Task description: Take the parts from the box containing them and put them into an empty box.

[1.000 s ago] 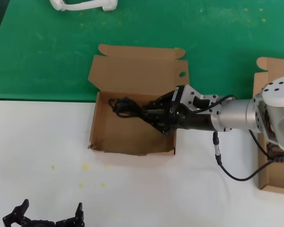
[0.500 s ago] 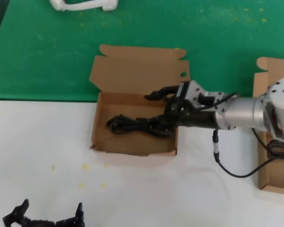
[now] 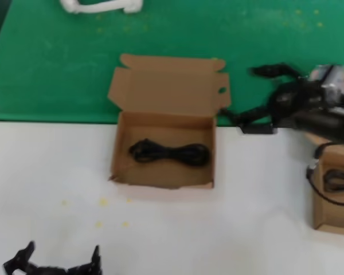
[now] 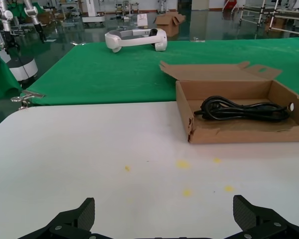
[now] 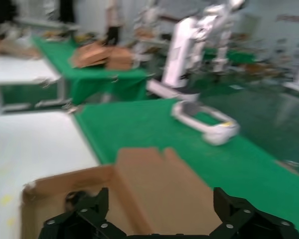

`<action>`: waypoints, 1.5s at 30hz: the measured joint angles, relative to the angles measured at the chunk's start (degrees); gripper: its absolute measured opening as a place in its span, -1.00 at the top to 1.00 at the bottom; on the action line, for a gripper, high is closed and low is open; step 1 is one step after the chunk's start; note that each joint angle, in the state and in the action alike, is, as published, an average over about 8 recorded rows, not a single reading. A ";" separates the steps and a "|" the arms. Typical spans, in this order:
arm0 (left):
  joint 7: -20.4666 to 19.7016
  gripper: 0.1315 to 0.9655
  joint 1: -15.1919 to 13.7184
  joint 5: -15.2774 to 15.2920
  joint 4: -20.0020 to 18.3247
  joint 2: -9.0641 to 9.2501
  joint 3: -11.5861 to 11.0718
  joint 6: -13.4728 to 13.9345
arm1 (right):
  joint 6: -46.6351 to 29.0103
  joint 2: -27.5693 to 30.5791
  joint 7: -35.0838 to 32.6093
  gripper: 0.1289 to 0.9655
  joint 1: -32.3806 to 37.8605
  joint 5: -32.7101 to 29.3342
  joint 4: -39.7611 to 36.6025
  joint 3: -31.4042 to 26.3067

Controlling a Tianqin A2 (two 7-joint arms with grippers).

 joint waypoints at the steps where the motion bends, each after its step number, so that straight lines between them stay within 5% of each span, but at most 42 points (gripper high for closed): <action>1: 0.00 -1.00 0.00 0.00 0.00 0.00 0.00 0.00 | 0.73 1.30 1.68 -0.22 -1.65 0.76 2.53 1.19; 13: 0.00 -1.00 0.00 0.00 0.00 0.00 0.00 0.00 | 12.68 10.57 17.13 -0.75 -20.88 8.18 25.56 14.70; 25: 0.00 -1.00 0.00 0.00 0.00 0.00 0.00 0.00 | 15.72 9.72 16.60 -0.99 -25.00 8.63 27.49 15.80; 45: 0.01 -1.00 0.00 -0.01 0.00 0.00 0.00 0.00 | 24.63 5.67 12.46 -1.00 -36.16 8.79 30.92 16.74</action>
